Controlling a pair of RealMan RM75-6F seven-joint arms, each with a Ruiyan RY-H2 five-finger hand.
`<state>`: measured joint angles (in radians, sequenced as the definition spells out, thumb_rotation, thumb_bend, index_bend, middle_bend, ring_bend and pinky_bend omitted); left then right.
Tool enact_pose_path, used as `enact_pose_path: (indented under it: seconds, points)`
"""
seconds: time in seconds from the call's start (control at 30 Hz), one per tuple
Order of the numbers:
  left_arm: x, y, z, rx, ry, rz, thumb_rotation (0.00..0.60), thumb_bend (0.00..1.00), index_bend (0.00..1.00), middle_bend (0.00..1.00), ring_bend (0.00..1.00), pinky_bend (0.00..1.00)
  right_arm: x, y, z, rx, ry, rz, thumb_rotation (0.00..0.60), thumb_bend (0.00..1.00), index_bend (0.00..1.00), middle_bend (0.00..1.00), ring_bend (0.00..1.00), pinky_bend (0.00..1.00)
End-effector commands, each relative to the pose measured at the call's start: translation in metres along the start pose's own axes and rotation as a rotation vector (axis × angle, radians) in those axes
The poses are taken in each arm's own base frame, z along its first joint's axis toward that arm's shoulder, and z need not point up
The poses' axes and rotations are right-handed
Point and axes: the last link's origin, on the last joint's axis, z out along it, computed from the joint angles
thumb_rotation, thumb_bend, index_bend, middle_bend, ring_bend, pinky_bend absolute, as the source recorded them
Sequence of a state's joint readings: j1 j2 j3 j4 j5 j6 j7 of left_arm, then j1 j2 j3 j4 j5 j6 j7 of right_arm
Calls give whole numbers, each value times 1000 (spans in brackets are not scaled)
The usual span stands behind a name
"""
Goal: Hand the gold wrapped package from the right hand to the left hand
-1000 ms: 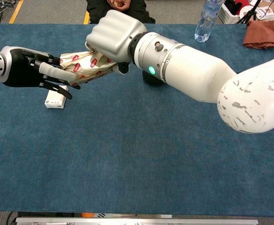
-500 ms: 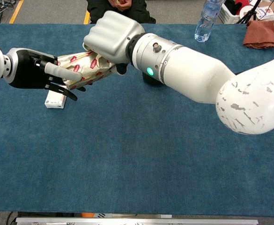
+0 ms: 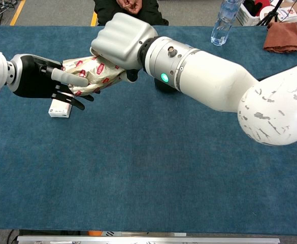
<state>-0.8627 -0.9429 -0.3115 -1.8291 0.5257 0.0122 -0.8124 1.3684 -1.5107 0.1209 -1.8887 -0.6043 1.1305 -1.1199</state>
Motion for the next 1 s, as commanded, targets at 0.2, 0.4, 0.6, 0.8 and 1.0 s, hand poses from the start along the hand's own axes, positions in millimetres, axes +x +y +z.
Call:
enact_pose_path:
  seconds: [0.2, 0.4, 0.6, 0.8, 1.0]
  points:
    - [2, 0, -1, 6, 1, -12, 600, 433, 558, 439, 373, 439, 0, 1, -2, -1, 7, -4, 600, 630, 556, 485, 402, 611]
    - [6, -1, -2, 13, -8, -32, 600, 433, 574, 460, 396, 449, 3, 2, -4, 1, 17, 4, 600, 600, 328, 422, 349, 545]
    - [9, -2, -3, 14, -13, -43, 600, 433, 603, 517, 464, 480, 5, 4, -6, -4, 20, 10, 600, 482, 121, 326, 270, 457]
    - [10, -2, -4, 18, -24, -50, 600, 433, 608, 534, 484, 480, 5, 5, -9, -9, 22, 19, 600, 374, 20, 258, 220, 415]
    - [15, -3, -5, 19, -26, -55, 600, 433, 609, 543, 494, 480, 9, 9, -13, -18, 35, 23, 600, 274, 0, 202, 182, 375]
